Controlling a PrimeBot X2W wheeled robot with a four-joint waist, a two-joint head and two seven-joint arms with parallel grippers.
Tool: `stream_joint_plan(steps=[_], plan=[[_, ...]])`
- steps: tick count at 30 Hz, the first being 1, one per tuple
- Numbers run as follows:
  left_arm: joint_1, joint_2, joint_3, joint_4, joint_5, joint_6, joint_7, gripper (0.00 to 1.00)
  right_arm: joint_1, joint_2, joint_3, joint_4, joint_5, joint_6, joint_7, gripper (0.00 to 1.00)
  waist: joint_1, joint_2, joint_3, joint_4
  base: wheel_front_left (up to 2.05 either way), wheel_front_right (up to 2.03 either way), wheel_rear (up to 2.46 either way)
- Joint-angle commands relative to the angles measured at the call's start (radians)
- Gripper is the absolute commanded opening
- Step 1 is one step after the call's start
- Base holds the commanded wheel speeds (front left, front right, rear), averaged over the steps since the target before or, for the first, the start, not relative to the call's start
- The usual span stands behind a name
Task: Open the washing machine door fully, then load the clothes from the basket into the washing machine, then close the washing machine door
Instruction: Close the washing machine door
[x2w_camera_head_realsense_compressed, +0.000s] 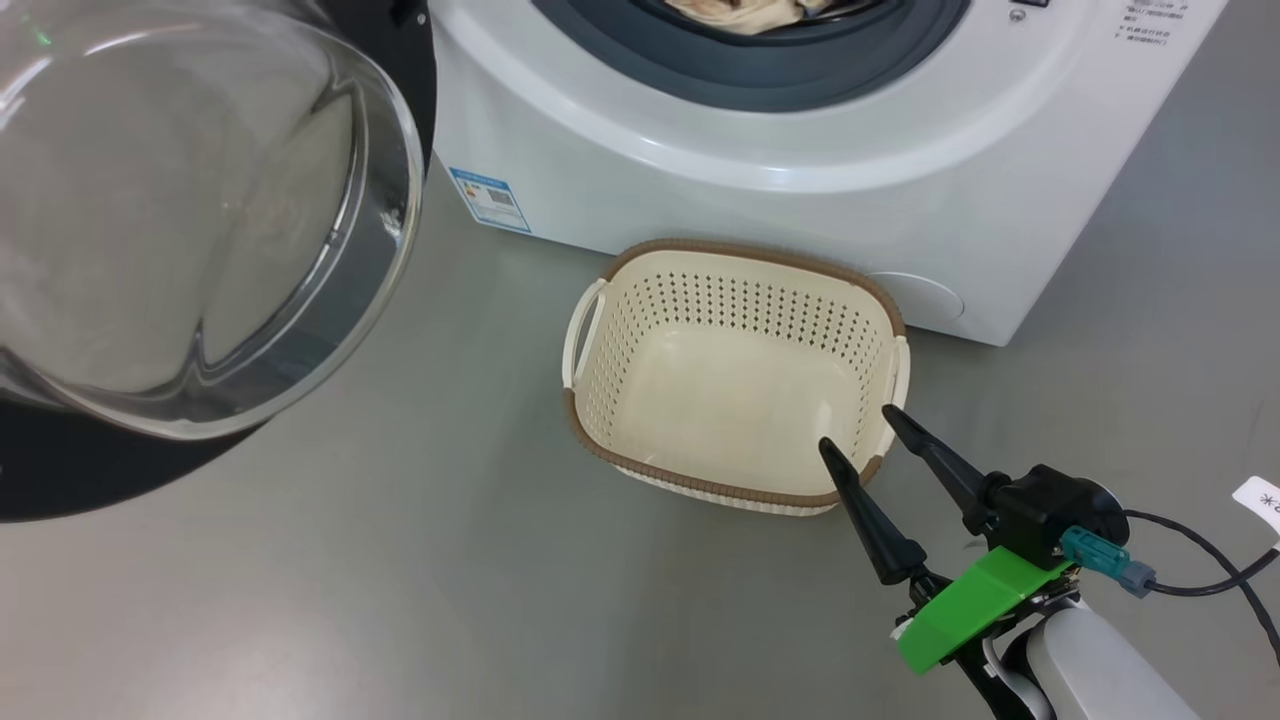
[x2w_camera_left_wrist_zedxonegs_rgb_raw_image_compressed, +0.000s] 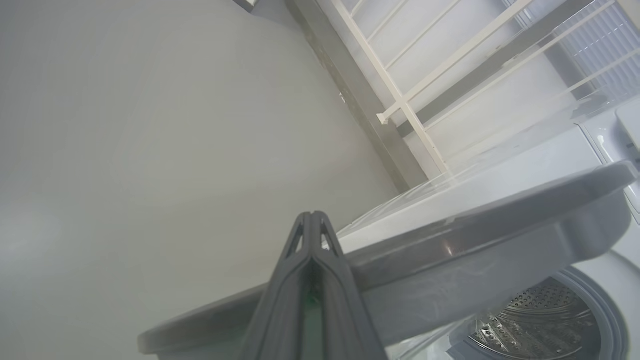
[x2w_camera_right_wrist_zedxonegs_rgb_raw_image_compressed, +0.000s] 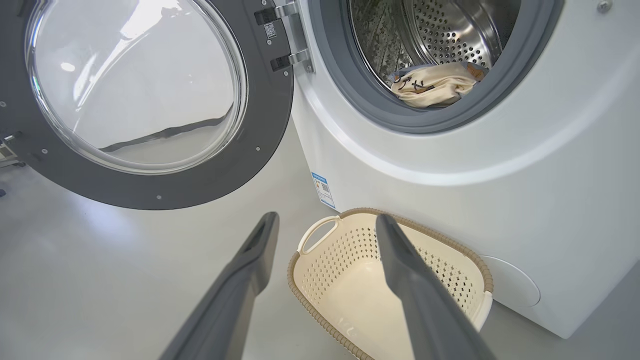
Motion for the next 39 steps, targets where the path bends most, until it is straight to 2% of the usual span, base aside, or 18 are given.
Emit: stream_joint_plan(steps=[1,19,32,39], plan=[[0.005,0.045,0.013,-0.035,-0.010,-0.009,0.022,0.00,0.007,0.008,0.015,-0.020,-0.012,0.002,-0.005,1.00,0.0000,0.0000,-0.007,0.001,0.00,0.00,0.00],[0.135,0.044,-0.021,-0.221,-0.111,-0.009,0.244,0.00,0.099,-0.004,0.003,-0.016,-0.041,0.002,-0.005,1.00,0.0000,0.0000,-0.128,0.005,0.00,0.00,0.00],[0.252,0.031,-0.006,-0.470,-0.176,-0.009,0.376,0.00,0.156,0.000,-0.021,-0.025,-0.050,0.002,-0.005,1.00,0.0000,0.0000,-0.180,-0.026,0.00,0.00,0.00],[0.286,-0.003,-0.006,-0.596,-0.185,-0.009,0.430,0.00,0.171,0.002,-0.030,-0.029,-0.054,0.002,-0.005,1.00,0.0000,0.0000,-0.193,-0.053,0.00,0.00,0.00]])
